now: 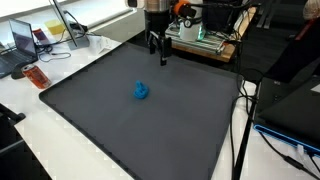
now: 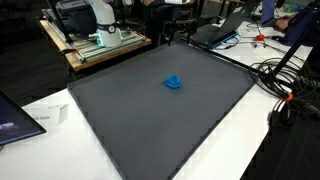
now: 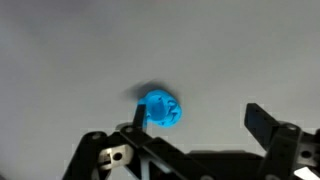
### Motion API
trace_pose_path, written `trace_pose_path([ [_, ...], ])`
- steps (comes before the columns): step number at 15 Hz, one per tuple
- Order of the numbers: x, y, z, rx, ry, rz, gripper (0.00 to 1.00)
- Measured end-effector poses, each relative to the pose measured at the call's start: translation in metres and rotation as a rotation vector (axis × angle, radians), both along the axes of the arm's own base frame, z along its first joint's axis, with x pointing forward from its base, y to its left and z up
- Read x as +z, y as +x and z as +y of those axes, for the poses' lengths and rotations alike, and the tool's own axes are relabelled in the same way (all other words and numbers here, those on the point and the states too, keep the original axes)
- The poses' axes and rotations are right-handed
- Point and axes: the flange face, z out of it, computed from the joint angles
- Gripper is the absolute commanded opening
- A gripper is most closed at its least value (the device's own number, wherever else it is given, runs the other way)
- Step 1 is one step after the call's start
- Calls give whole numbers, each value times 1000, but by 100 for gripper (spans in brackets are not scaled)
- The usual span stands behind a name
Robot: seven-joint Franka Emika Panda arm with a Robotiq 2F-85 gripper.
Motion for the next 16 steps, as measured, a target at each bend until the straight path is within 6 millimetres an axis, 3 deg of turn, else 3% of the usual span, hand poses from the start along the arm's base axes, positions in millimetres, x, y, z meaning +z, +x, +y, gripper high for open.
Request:
trace_pose_path([
  [9, -10, 27, 39, -168, -90, 18, 100],
  [16, -20, 30, 57, -309, -149, -29, 100],
])
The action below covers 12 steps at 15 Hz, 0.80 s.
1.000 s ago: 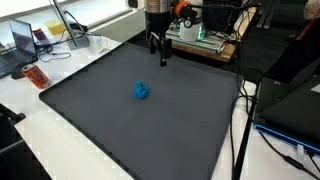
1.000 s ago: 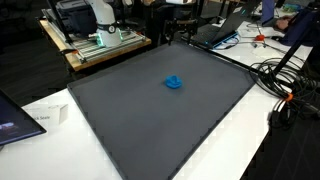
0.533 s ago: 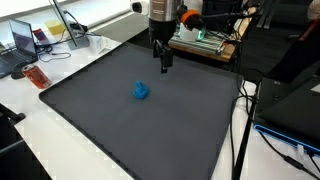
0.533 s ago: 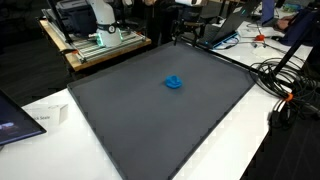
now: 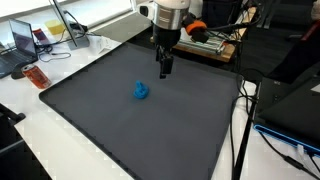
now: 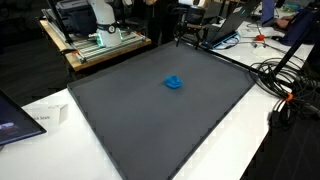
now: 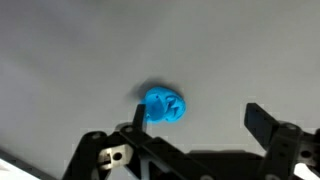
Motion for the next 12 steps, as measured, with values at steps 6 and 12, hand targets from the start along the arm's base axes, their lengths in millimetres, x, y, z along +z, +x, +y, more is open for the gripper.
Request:
trace_pose_path([
  [6, -13, -1, 9, -124, -52, 27, 100],
  [12, -29, 5, 17, -223, -116, 88, 100],
])
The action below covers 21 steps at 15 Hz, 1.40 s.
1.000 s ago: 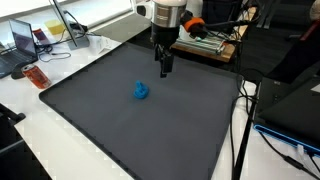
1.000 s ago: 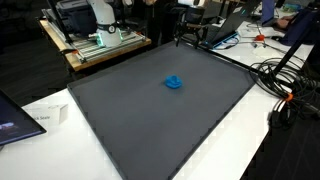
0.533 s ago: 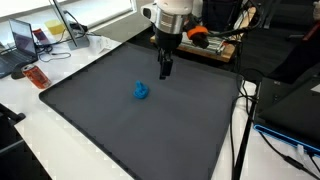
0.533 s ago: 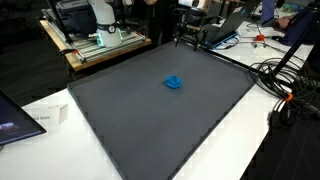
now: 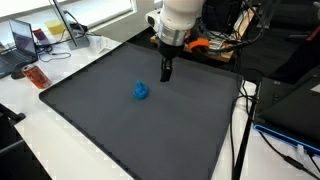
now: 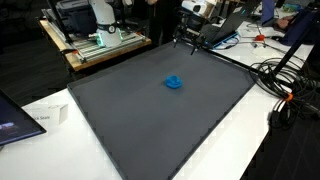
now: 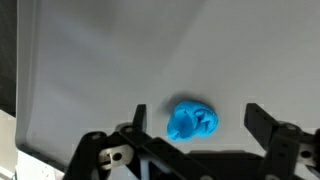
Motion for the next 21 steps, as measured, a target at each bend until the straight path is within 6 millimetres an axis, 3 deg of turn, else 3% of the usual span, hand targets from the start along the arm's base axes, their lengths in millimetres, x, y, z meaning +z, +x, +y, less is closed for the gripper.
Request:
trace_pose_path([
  [10, -21, 17, 13, -158, -61, -40, 100],
  [15, -33, 28, 11, -142, -133, -82, 100],
  [21, -21, 45, 0, -85, -129, -87, 100],
])
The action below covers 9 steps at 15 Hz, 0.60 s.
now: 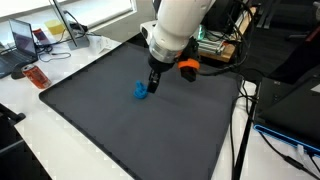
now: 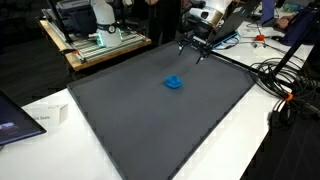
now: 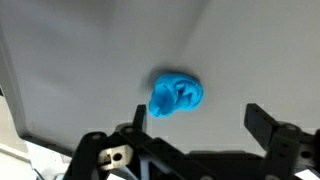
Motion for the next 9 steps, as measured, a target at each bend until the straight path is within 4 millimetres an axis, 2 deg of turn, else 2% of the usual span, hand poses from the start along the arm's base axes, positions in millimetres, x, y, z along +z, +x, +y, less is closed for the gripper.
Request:
trace_pose_path([
  [9, 27, 33, -58, 124, 188, 108, 100],
])
